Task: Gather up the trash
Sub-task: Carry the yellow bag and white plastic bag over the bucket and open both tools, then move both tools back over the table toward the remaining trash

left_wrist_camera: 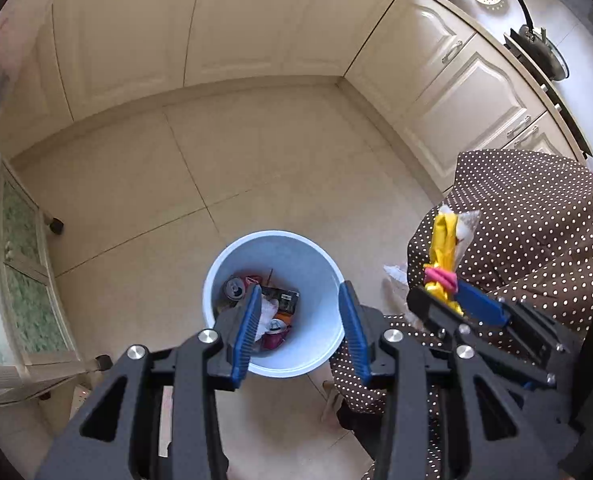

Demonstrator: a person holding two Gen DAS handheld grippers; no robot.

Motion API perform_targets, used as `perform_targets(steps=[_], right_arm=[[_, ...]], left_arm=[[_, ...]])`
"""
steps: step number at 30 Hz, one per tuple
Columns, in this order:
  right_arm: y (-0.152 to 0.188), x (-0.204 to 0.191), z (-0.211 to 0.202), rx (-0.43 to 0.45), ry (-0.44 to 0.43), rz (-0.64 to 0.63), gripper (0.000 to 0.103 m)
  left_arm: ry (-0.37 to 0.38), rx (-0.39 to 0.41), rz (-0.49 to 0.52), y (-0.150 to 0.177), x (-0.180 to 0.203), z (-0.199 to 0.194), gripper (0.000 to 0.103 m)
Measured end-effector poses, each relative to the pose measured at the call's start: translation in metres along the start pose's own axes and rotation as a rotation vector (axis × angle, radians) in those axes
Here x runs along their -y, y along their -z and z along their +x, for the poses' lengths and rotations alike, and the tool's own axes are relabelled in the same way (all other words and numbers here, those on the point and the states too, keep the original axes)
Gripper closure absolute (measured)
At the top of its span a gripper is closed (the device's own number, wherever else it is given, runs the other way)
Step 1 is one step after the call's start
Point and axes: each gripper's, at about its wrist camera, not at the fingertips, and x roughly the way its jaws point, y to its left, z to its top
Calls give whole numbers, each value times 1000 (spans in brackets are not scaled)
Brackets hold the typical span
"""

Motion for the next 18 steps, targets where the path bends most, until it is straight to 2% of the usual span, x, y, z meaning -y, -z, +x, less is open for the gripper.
perform_targets(steps=[6,9,11,18], right_arm=[[-13,-2,-8,53,15,-4,62],[-16,0,-14,74,31,-1,51],[-16,3,-19,93,42,3,49],[-11,7,-35,113,52,12,49]], left_arm=[[4,30,-3,-1,-2,-12,64],[7,36,0,-3,-2,-15,64],[10,40,4,-4,0,-18,64],[26,59,13,-4,6,-32,64]])
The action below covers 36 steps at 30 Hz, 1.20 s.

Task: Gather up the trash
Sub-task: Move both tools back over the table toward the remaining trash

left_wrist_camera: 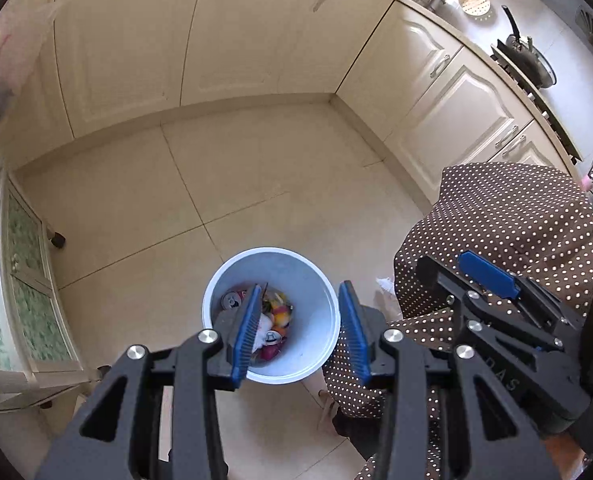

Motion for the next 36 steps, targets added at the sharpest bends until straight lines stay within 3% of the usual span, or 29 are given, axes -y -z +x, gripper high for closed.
perform_targets(steps=[8,19,26,36], right_arm=[[-3,-5,-47,71,18,-11,48],[0,10,-167,252,70,-10,46],[22,42,-244,364,132,28,40],[76,144,-323,436,274,168,35]], left_arm=[[-44,76,55,-1,17,-40,64],[-46,234,163,14,71,-133,57],[-12,344,277,34,134,-192,45],[110,358,477,66,269,-211,35]])
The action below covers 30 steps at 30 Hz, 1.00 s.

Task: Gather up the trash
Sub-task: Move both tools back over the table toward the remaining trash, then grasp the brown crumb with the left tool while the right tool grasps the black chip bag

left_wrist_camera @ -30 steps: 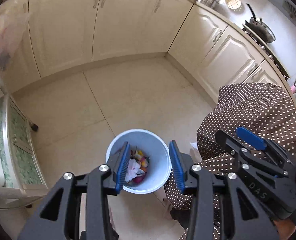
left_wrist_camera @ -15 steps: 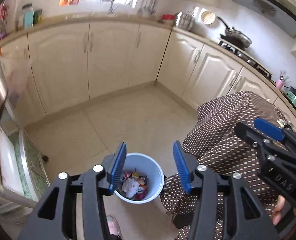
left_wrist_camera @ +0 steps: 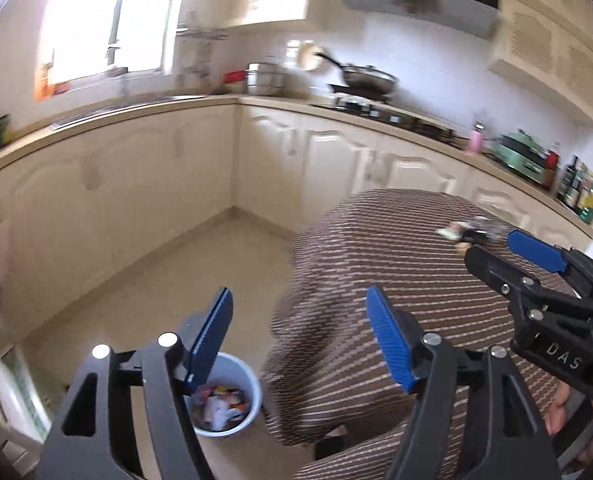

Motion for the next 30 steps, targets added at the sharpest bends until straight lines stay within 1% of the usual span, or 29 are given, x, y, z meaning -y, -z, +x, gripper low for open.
perform_targets(steps=[1,2,6,9,11,14,16,19,22,23,24,27,29,30], right_arm=[[2,16,-4,2,20,16,34],[4,35,-9,4,44,32,34],[15,96,-19,1,121,91,32],[22,134,-18,-15,170,130,32],[27,160,-14,-28,197,158,32],[32,182,-6,-45,221,187,31],[36,198,1,-59,234,206,30],[38,219,15,-82,243,229,29],[40,233,26,-113,242,244,28],[40,237,29,-121,238,250,27],[40,240,32,-131,236,254,26],[38,246,41,-148,248,254,26],[36,250,48,-155,242,262,26],[35,251,52,-157,233,266,26]], left_arm=[[12,-2,15,-3,13,3,35],[43,-9,41,-8,33,9,35],[108,-45,111,-15,85,25,35],[144,-75,174,-22,126,47,35],[176,-99,193,-26,149,63,35],[211,-143,216,-31,182,94,35],[217,-164,229,-32,196,110,35],[219,-221,245,-35,215,148,35],[223,-261,273,-39,233,176,36],[225,-264,278,-39,238,182,36],[234,-266,285,-40,243,189,44],[237,-295,299,-42,253,209,54],[223,-314,308,-42,255,220,58],[228,-326,307,-42,255,225,58]])
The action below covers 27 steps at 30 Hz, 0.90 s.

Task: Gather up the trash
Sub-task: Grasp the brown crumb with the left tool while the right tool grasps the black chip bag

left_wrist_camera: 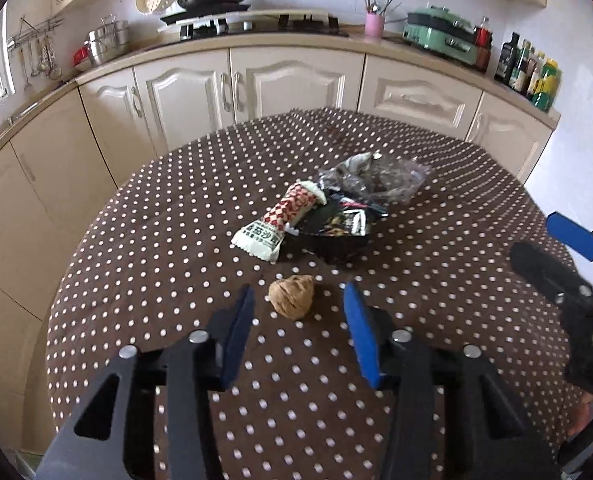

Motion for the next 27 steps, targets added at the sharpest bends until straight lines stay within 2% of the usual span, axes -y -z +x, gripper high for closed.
perform_targets(steps=[1,2,3,6,13,20,22,24,26,27], right_arm=[[-2,-2,3,-5,-2,-1,26],[-3,-4,6,-8,-2,-7,26],[-5,-6,9,-8,-4,-13,26],[-10,-16,22,-31,-29,-28,26],[-13,-46,48,-86,-60,-83,26],[-14,-84,69,-114,-85,-172,26],[-15,-94,77,-123,-64,-206,31],[-16,-100,85,-140,-58,-226,40],[-17,-103,93,-157,-42,-235,43],[-17,-104,97,-162,-30,-238,49]], left_arm=[[11,-14,-1,-1,-2,7,59],[13,-24,-3,-1,-4,11,67],[17,-37,-5,-1,-6,16,80],[49,-27,-29,-1,-14,18,80],[18,77,-98,9,-51,-21,80],[-14,113,-157,16,-87,-41,80],[-14,116,-172,20,-97,-44,80],[-15,116,-180,21,-102,-44,80],[-5,118,-191,24,-109,-46,80],[0,119,-195,26,-109,-47,80]])
